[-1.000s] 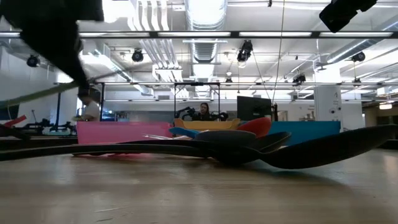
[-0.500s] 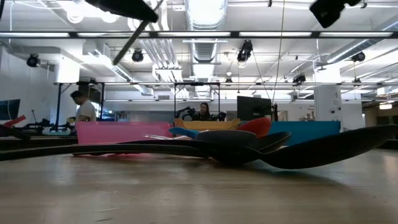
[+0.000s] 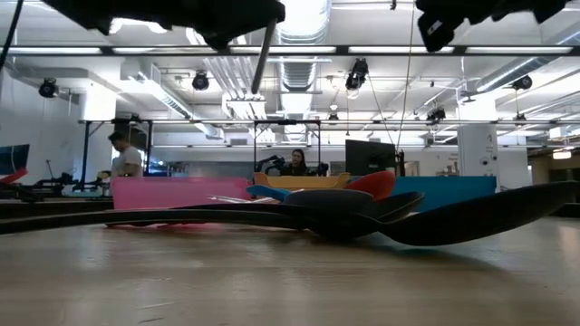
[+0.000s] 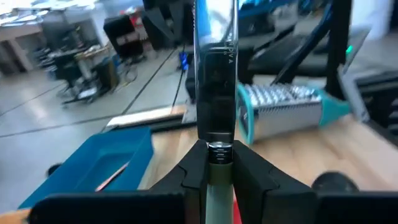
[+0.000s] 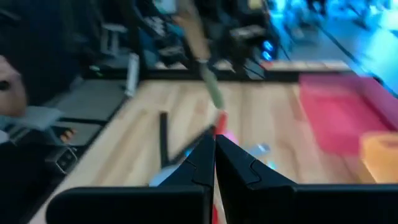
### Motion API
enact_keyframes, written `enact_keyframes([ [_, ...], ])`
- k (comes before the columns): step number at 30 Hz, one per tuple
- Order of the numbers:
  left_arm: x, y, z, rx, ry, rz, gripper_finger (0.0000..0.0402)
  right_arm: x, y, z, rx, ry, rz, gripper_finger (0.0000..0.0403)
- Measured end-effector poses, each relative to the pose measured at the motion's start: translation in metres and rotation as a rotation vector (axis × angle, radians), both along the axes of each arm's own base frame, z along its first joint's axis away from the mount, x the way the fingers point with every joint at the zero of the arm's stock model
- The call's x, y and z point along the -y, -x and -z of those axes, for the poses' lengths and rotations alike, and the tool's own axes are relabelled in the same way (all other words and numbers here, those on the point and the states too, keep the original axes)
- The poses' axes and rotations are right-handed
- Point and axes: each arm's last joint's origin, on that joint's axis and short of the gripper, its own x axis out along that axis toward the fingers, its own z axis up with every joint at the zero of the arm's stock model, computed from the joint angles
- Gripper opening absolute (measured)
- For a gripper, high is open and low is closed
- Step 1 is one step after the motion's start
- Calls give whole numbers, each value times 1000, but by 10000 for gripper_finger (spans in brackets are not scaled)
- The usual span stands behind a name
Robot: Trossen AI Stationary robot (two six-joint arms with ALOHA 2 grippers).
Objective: Pick & Place Kitchen Items
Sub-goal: Put the green knife into the blue bin
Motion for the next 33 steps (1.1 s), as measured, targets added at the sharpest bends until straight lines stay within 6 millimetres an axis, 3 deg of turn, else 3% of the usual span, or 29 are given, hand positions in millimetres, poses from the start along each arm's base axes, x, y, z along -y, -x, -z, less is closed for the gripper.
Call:
enact_keyframes([
  [5,-18,0,0,78,33,78,49,2,-13,16,152,49,-9,8],
  [12,-23,-9,-11,129,37,58,49,6,-24,35,345,121,47,8],
  [19,-29,-27,-20,147,18,25,49,11,-42,58,224,56,75,8],
  [29,-40,-56,-21,145,14,-12,49,14,-69,67,139,6,18,10],
  [33,-41,-58,-22,148,12,-16,49,15,-77,65,136,2,-2,35],
])
